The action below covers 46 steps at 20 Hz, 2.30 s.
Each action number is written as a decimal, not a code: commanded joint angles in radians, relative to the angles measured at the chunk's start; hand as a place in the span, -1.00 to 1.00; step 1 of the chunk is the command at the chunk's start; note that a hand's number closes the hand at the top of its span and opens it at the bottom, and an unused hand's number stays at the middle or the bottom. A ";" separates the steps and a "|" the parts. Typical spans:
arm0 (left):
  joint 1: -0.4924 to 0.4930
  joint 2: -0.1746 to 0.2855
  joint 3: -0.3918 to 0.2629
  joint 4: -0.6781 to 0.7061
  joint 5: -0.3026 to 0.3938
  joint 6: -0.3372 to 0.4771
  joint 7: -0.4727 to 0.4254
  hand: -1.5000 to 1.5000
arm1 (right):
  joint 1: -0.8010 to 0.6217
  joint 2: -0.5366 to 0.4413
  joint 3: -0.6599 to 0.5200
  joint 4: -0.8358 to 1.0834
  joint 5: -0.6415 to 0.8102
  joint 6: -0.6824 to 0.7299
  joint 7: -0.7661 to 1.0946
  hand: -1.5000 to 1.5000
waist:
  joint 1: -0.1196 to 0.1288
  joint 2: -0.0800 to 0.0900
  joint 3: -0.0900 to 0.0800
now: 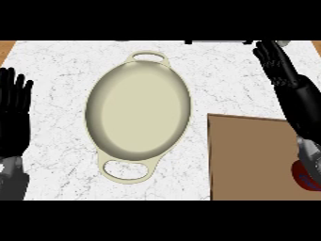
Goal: Pick the can from the tray and place it in the pot
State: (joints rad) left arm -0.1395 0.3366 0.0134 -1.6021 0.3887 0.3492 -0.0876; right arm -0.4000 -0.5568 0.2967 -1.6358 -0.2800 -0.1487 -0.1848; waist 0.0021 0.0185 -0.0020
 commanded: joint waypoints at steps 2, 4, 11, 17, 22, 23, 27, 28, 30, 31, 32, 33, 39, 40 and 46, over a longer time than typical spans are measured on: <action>0.034 0.096 -0.012 0.082 -0.088 -0.010 0.073 0.00 | 0.110 -0.018 0.017 -0.020 -0.012 0.072 0.008 1.00 | -0.014 -0.018 0.003; 0.099 0.161 -0.067 0.123 -0.177 0.000 0.128 0.00 | 0.187 -0.079 0.026 -0.006 -0.055 0.158 0.006 1.00 | -0.035 -0.017 0.005; 0.180 0.250 -0.080 0.222 -0.210 -0.022 0.298 0.00 | 0.409 -0.118 -0.174 0.038 0.144 -0.183 -0.202 -1.00 | -0.089 -0.026 0.007; 0.094 0.248 -0.133 0.128 -0.254 -0.022 0.473 0.00 | 0.719 -0.224 -0.272 -0.187 0.177 -0.161 -0.301 -1.00 | -0.042 -0.026 0.002; 0.093 0.234 -0.138 0.139 -0.259 -0.030 0.469 0.00 | 0.815 -0.429 -0.359 -0.283 0.270 -0.124 -0.079 -1.00 | -0.045 -0.026 -0.001; 0.097 0.217 -0.137 0.175 -0.279 -0.005 0.442 0.00 | 0.853 -0.473 -0.401 -0.325 0.250 -0.090 -0.048 -1.00 | -0.056 -0.026 -0.002; 0.103 0.256 -0.103 0.151 -0.258 -0.048 0.430 0.00 | 0.947 -0.569 -0.425 -0.426 0.327 -0.035 0.124 -1.00 | -0.042 -0.027 -0.002; 0.108 0.226 -0.119 0.182 -0.270 -0.031 0.426 0.00 | 0.971 -0.607 -0.442 -0.441 0.336 0.003 0.140 -1.00 | -0.049 -0.026 -0.003; 0.076 0.217 -0.132 0.158 -0.278 -0.021 0.468 0.00 | 0.997 -0.676 -0.474 -0.482 0.332 0.079 0.210 -1.00 | -0.055 -0.027 -0.003; 0.098 0.206 -0.140 0.162 -0.281 -0.030 0.430 0.00 | 0.998 -0.696 -0.479 -0.483 0.325 0.112 0.264 -1.00 | -0.041 -0.024 -0.003; 0.050 0.233 -0.115 0.167 -0.273 -0.035 0.487 0.00 | 1.039 -0.683 -0.442 -0.483 0.375 0.118 0.251 -1.00 | -0.044 -0.024 -0.001; 0.098 0.231 -0.114 0.143 -0.272 -0.038 0.452 0.00 | 1.047 -0.697 -0.444 -0.510 0.352 0.159 0.289 -1.00 | -0.029 -0.025 -0.001; 0.045 0.171 -0.133 0.198 -0.311 -0.043 0.441 0.00 | 0.953 -0.712 -0.517 -0.553 0.253 0.335 0.471 -1.00 | -0.011 -0.018 0.001; 0.048 0.185 -0.108 0.238 -0.300 -0.080 0.395 0.00 | 0.951 -0.664 -0.437 -0.582 0.342 0.303 0.500 -1.00 | -0.008 -0.017 0.001; 0.050 0.180 -0.080 0.212 -0.311 -0.101 0.428 0.00 | 0.941 -0.513 -0.379 -0.503 0.470 0.336 0.479 -1.00 | -0.005 -0.018 0.002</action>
State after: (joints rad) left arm -0.0797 0.5115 -0.0959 -1.4204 0.0757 0.2817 0.3538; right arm 0.5617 -1.1605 -0.1492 -2.1735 0.1038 0.1850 0.2861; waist -0.0092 -0.0014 -0.0009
